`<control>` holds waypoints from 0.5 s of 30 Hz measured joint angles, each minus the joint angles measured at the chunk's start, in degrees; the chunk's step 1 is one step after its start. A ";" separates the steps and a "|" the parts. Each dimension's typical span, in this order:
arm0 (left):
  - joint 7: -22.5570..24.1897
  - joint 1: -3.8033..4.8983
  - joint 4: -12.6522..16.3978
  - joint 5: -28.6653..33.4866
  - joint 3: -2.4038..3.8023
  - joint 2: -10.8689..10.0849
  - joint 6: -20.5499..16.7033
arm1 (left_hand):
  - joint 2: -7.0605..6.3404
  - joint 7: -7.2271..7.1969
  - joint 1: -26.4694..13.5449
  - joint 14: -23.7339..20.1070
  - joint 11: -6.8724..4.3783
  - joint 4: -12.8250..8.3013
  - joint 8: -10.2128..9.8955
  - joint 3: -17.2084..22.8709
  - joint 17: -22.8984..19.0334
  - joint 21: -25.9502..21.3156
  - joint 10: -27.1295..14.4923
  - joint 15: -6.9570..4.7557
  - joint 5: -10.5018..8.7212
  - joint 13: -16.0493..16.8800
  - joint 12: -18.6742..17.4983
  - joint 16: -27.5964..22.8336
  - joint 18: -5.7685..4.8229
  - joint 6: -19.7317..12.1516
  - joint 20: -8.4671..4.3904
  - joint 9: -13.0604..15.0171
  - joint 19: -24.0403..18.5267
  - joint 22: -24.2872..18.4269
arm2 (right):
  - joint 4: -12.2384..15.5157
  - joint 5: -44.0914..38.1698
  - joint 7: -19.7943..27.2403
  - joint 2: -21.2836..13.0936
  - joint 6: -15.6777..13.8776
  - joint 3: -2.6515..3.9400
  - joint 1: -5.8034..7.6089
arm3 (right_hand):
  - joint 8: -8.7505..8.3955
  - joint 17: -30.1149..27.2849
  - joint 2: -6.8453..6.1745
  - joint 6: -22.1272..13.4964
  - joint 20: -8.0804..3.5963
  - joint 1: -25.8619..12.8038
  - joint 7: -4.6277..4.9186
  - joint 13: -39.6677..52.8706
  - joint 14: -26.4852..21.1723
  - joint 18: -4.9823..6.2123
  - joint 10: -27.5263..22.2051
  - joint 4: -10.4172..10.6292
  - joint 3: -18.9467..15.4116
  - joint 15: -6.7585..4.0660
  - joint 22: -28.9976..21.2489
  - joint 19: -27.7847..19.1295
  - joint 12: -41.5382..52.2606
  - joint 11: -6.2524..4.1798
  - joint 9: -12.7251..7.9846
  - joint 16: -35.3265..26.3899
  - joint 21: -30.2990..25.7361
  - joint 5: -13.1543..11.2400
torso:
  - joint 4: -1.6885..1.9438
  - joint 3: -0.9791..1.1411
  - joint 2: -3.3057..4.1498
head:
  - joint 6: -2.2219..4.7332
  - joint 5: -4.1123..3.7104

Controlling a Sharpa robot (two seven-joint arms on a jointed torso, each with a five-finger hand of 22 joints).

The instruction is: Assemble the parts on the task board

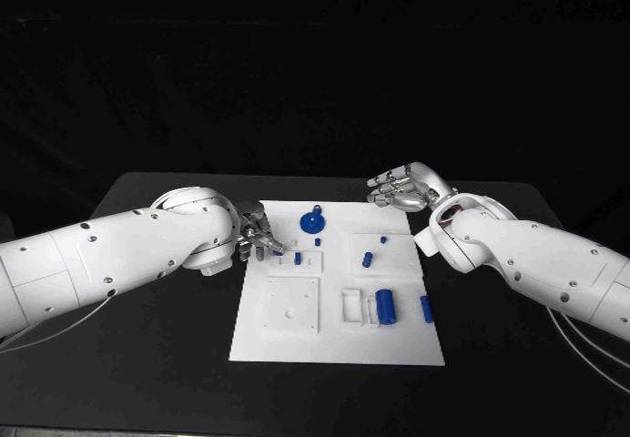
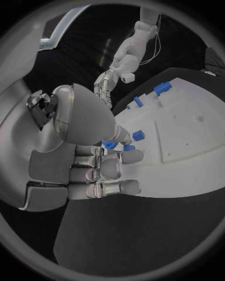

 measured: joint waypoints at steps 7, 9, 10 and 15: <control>-0.02 0.89 -0.55 1.57 0.00 0.30 2.75 | 0.38 0.11 0.38 -0.14 0.00 -0.37 -0.02 -0.37 -0.01 0.56 0.00 0.30 -0.21 0.20 0.00 0.00 0.38 -0.11 0.17 1.20 -0.58 0.00 | -0.21 0.90 0.50 0.18 0.01 0.00 0.00 | 0.00 -0.05 0.00 -0.37 0.37 0.00 0.02 0.00 -0.22 0.01 -0.41 0.00 -0.33 0.19 0.00 -0.37 0.00 0.00 0.00 0.00 0.00 0.22 | 0.00 -0.04 0.05 | -0.03 0.16; -0.02 1.24 -1.02 2.15 0.00 0.52 4.04 | 0.38 0.11 0.38 -0.15 0.00 -0.53 -0.05 -0.52 -0.07 0.69 0.00 0.31 -0.22 0.28 0.00 0.00 0.38 -0.11 -0.06 1.59 -0.80 0.00 | -0.29 1.08 0.59 0.22 0.01 0.00 0.00 | 0.00 -0.05 0.00 -0.54 0.42 0.00 0.01 0.01 -0.48 0.00 -0.46 0.00 -0.33 0.16 0.00 -0.42 0.00 0.05 0.00 0.00 0.00 0.22 | 0.00 -0.05 0.06 | -0.07 0.23; -0.02 1.41 -1.28 2.38 0.00 0.64 4.67 | 0.38 0.11 0.38 -0.15 0.00 -0.53 -0.07 -0.53 -0.07 0.69 -0.01 0.31 -0.22 0.31 0.00 0.00 0.37 -0.11 -0.15 1.63 -0.89 0.00 | -0.32 1.14 0.62 0.25 0.01 0.00 0.00 | 0.00 -0.05 -0.03 -0.54 0.42 0.03 0.01 0.00 -0.63 0.00 -0.61 -0.08 -0.41 0.18 0.00 -0.42 0.00 0.21 0.00 0.00 0.00 0.22 | 0.00 -0.05 0.06 | -0.10 0.23; -0.04 2.39 -3.27 3.43 0.00 1.65 8.49 | 0.53 0.20 0.53 -0.34 0.00 -0.92 -0.15 -0.92 -0.14 1.14 -0.01 0.51 -0.23 0.45 0.00 0.00 0.37 -0.21 0.07 2.09 -1.09 0.00 | -0.40 1.41 0.76 0.40 0.02 -0.01 0.00 | 0.00 -0.05 -0.24 -0.54 0.62 0.24 0.01 0.01 -0.63 0.00 -0.81 -0.16 -0.48 0.18 0.00 -0.62 0.01 0.00 0.00 0.00 0.00 0.22 | 0.00 -0.07 0.06 | -0.14 0.34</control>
